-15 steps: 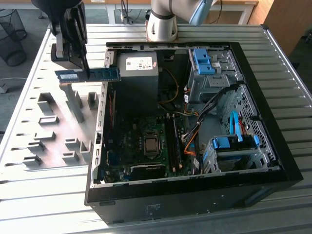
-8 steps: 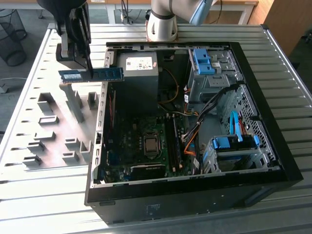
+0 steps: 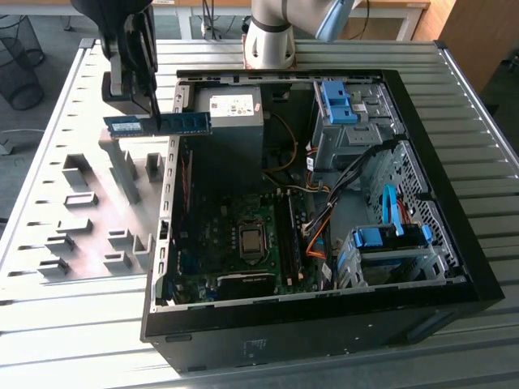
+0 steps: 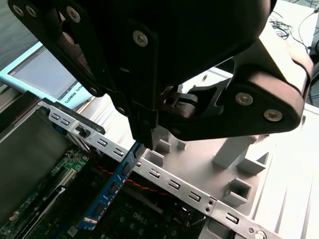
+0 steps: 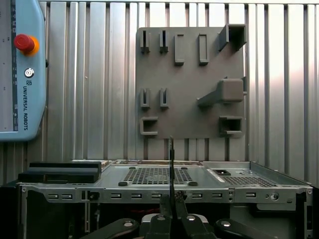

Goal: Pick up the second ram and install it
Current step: 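Pick up the second ram and move it above second insertion slot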

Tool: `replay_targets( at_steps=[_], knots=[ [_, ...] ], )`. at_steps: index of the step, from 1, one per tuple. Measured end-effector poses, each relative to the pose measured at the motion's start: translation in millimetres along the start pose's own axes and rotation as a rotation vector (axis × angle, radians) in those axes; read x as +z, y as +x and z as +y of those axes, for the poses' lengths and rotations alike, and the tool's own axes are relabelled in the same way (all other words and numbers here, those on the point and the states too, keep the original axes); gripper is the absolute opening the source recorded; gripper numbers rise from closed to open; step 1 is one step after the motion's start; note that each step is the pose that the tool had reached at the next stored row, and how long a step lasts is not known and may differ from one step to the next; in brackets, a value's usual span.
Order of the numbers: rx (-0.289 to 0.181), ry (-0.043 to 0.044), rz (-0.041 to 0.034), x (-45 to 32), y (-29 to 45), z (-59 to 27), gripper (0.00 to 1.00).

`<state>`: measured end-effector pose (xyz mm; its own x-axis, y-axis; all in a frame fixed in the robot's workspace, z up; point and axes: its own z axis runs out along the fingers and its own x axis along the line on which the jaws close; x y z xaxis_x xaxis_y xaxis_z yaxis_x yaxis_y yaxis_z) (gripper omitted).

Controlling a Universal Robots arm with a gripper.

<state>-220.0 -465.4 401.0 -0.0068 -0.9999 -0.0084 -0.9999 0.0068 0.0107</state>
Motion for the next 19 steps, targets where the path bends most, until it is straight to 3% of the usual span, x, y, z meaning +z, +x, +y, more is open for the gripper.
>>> replay_targets(
  at_steps=[19],
  knots=[
    [0.0, 0.0, 0.0001, -0.2, -0.1, -19.0, 0.14]
  ],
)
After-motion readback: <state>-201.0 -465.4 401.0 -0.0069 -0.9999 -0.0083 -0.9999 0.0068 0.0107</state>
